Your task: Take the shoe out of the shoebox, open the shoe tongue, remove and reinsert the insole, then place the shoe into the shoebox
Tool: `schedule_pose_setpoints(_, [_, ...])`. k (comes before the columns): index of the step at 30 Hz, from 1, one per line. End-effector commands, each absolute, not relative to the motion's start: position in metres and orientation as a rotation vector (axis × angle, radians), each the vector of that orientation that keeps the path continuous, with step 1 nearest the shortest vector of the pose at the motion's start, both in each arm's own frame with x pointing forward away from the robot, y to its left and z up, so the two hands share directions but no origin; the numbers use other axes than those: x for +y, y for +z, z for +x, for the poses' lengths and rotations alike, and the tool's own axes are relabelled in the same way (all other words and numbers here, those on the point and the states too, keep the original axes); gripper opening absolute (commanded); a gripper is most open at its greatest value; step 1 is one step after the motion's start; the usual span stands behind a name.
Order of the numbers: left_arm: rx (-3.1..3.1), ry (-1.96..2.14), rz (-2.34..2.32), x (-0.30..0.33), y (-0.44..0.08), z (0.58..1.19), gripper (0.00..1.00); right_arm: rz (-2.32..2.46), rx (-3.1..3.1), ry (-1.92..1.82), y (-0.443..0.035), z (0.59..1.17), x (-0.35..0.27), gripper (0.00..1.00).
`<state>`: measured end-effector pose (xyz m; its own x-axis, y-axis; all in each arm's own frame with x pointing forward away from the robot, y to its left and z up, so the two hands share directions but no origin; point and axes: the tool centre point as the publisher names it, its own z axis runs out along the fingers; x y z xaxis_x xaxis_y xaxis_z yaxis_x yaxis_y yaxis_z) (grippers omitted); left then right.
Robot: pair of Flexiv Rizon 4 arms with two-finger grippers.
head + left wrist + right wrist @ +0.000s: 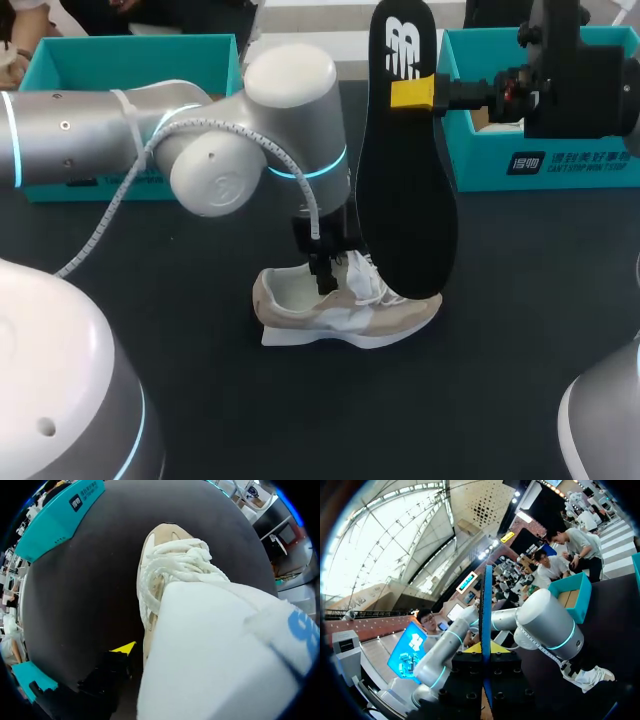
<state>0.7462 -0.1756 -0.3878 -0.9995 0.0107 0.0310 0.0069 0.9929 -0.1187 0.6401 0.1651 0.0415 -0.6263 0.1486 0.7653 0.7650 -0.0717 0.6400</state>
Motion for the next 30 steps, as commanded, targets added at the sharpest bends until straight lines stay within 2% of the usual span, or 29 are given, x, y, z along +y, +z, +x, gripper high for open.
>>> schedule_pose_setpoints(1, [-3.107, 0.178, -0.011, -0.174, -0.389, 0.748, 0.27, -0.982, -1.743, -1.743, 0.042, 0.643, 0.169, 0.0])
schedule_pose_setpoints(3, [-3.102, 0.176, -0.01, -0.174, -0.389, 0.748, 0.15, -0.982, -1.743, -1.743, 0.042, 0.643, 0.169, 0.0])
schedule_pose_setpoints(4, [-3.094, 0.185, -0.013, -0.173, -0.389, 0.748, 0.0, -0.982, -1.743, -1.743, 0.042, 0.643, 0.169, 0.0])
schedule_pose_setpoints(16, [-2.991, 0.132, -0.12, -0.172, -0.389, 0.756, 0.0, -0.982, -1.743, -1.743, 0.042, 0.643, 0.169, 0.0])
schedule_pose_setpoints(30, [-2.281, 0.035, -1.303, -0.199, -0.354, 0.786, 0.0, -0.982, -1.743, -1.743, 0.042, 0.643, 0.169, 0.0])
